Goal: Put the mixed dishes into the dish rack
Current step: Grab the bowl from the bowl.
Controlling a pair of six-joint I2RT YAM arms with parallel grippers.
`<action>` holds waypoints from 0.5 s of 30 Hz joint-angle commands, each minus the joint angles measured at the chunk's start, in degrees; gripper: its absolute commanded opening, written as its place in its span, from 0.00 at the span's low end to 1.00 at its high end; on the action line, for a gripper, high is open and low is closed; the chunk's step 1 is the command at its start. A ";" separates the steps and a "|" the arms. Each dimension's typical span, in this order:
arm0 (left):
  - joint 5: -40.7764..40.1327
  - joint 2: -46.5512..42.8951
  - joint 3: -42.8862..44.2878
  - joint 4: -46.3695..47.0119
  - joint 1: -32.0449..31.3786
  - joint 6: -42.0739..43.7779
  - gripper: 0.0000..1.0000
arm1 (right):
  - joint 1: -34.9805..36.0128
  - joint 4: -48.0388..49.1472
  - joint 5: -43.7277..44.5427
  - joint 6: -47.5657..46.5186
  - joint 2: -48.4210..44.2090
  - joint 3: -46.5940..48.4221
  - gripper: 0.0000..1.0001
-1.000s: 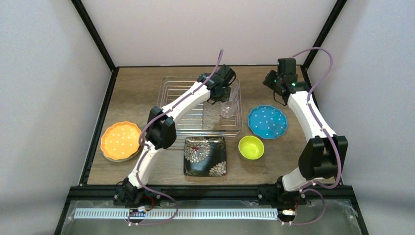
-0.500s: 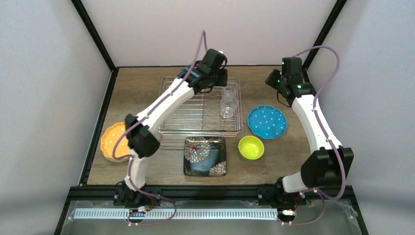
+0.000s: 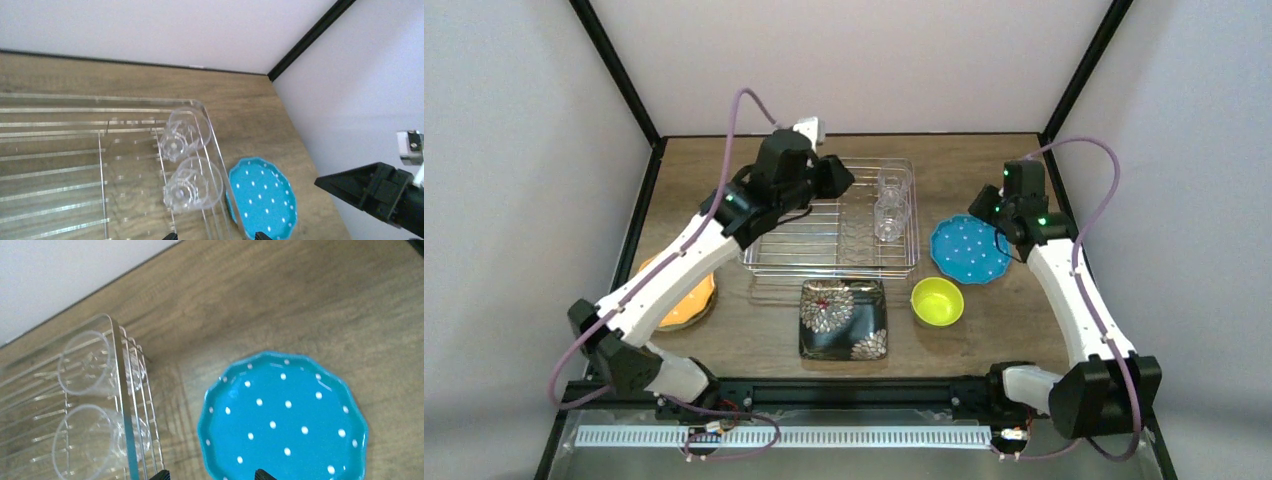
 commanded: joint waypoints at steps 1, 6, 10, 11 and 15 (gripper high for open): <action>4.84 -5.94 -9.71 5.49 0.16 -4.33 0.90 | -0.12 -2.01 -1.38 -0.47 -4.20 -4.90 0.99; 7.09 -11.42 -19.45 7.87 -0.40 -6.21 0.90 | -0.12 -3.30 -2.87 0.40 -9.00 -10.99 0.97; 7.40 -13.41 -22.76 8.10 -0.79 -6.05 0.91 | 0.05 -4.73 -5.93 1.36 -12.10 -15.58 0.96; 8.10 -13.71 -23.28 8.18 -0.86 -6.00 0.91 | 0.17 -5.10 -6.15 1.58 -12.76 -16.52 0.96; 9.59 -14.20 -24.69 8.35 -1.36 -5.55 0.91 | 0.59 -6.12 -7.20 2.53 -14.83 -19.79 0.95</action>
